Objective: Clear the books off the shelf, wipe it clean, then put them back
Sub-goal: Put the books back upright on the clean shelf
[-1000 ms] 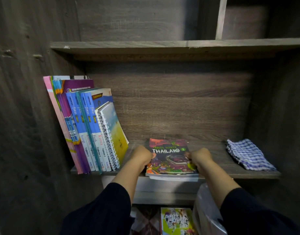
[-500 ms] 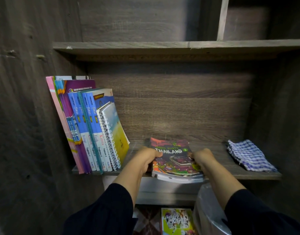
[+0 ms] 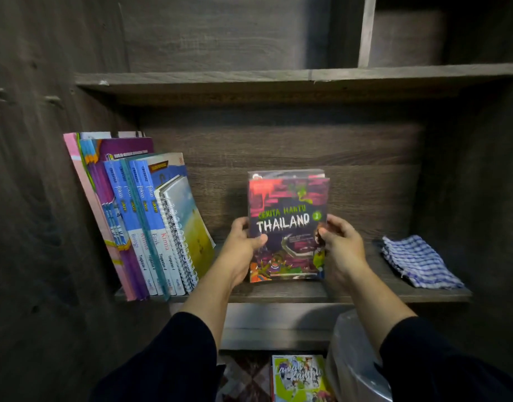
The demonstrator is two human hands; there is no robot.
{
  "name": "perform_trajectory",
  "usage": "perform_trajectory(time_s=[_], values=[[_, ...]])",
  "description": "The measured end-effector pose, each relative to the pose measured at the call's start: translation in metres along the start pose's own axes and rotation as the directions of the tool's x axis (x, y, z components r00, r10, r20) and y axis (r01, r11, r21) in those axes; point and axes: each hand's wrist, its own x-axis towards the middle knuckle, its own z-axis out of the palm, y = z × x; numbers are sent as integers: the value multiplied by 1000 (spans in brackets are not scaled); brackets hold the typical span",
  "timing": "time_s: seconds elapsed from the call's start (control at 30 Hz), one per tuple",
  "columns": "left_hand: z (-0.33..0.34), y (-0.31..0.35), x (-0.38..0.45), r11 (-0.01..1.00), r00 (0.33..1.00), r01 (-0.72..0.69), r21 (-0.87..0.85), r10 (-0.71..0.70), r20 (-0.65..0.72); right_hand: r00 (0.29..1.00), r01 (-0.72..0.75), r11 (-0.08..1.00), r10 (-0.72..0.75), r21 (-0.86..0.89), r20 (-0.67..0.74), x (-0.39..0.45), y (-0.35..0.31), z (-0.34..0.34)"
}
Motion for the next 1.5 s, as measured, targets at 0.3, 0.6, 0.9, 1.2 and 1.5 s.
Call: perform_trajectory(time_s=[0.3,0.6,0.9,1.2,1.5], values=[[8,-13,-8,956,997,72,284,-77,5,988,-26,891,92,-453,126,-10,11,9],[2,3,-17,889,997,64,453,-80,16,986,40,857,48,-514,157,-8,12,1],[14,-2,-27,824,972,23,567,114,-205,996,47,806,6,-590,87,-10,13,6],[-18,2,-61,604,813,227,764,315,-490,939,-10,719,246,-695,241,-33,23,23],[-32,-3,-68,500,781,265,824,389,-488,856,6,678,377,-735,354,-44,41,37]])
